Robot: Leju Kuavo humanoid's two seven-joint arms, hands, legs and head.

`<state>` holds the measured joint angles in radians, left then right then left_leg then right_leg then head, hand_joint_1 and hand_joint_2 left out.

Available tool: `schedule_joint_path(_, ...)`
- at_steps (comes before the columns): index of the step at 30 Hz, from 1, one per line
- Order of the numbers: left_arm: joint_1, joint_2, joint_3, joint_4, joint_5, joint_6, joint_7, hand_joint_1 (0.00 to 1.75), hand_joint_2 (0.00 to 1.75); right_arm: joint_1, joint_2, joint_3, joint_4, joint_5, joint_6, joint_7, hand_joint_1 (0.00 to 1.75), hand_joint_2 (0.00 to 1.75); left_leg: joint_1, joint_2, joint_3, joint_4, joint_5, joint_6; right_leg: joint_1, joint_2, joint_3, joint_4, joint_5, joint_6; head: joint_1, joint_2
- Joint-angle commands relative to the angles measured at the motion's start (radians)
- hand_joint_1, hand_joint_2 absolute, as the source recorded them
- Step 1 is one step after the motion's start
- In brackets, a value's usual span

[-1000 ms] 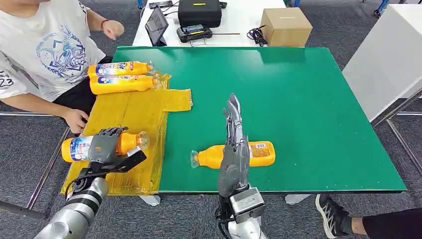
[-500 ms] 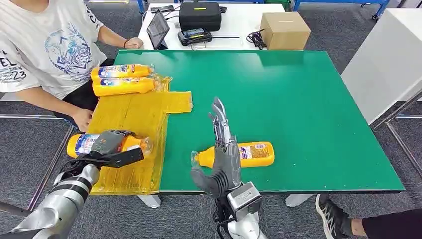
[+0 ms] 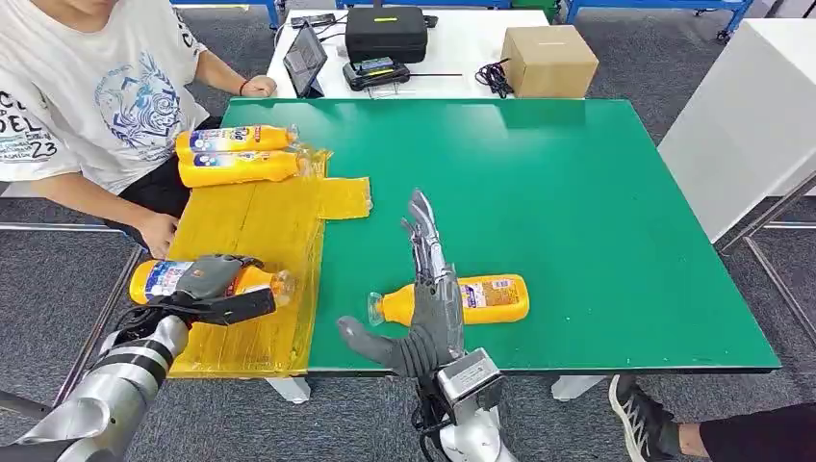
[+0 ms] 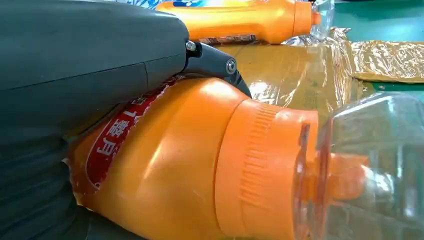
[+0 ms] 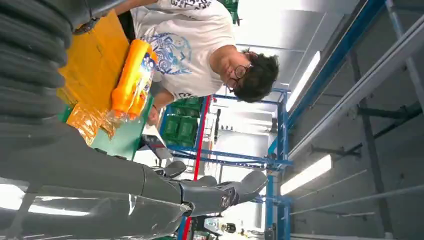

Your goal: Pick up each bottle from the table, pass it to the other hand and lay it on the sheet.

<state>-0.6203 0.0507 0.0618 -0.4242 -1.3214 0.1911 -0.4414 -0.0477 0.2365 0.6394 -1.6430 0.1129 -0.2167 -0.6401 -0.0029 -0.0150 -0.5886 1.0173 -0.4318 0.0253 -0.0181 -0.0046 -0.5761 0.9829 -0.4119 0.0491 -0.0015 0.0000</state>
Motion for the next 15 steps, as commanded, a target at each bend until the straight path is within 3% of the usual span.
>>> schedule_joint_path(1,0.047,0.044,-0.121,0.113,-0.021,-0.09,0.019,0.66,1.75,-0.037,0.002,-0.003,0.087,-0.019,0.03,-0.001,0.0,1.75,0.0,0.005,0.002,-0.002,0.0,-0.001,0.0,0.004,0.0,-0.001,0.001,-0.001,0.0,0.0)
schedule_joint_path(2,0.05,0.042,-0.117,0.108,-0.009,-0.096,0.016,0.0,1.75,-0.038,0.003,-0.002,0.088,-0.019,0.032,-0.001,0.0,1.75,0.001,0.007,0.001,-0.003,0.0,-0.002,0.001,0.007,-0.001,-0.002,0.002,-0.002,0.0,0.0)
schedule_joint_path(5,0.06,0.044,-0.118,0.109,0.042,-0.178,0.002,0.0,1.75,-0.043,0.006,0.003,0.1,-0.021,0.038,0.001,0.0,1.75,0.0,0.006,0.003,-0.003,0.0,-0.001,0.0,0.005,0.001,-0.002,0.001,-0.002,0.0,0.0)
schedule_joint_path(6,0.064,0.044,-0.114,0.107,0.059,-0.192,-0.011,0.0,0.0,-0.045,0.006,0.003,0.104,-0.023,0.043,0.002,0.0,1.75,0.001,0.008,0.002,-0.004,0.0,-0.002,0.001,0.007,0.0,-0.003,0.003,-0.002,0.0,0.0)
schedule_joint_path(15,0.094,0.026,-0.1,0.067,0.219,-0.29,-0.06,0.0,0.0,-0.051,0.018,-0.003,0.138,-0.027,0.049,0.008,0.0,1.75,0.0,0.004,0.006,-0.003,-0.001,-0.002,0.0,0.004,0.005,-0.002,-0.001,-0.003,0.0,0.0)
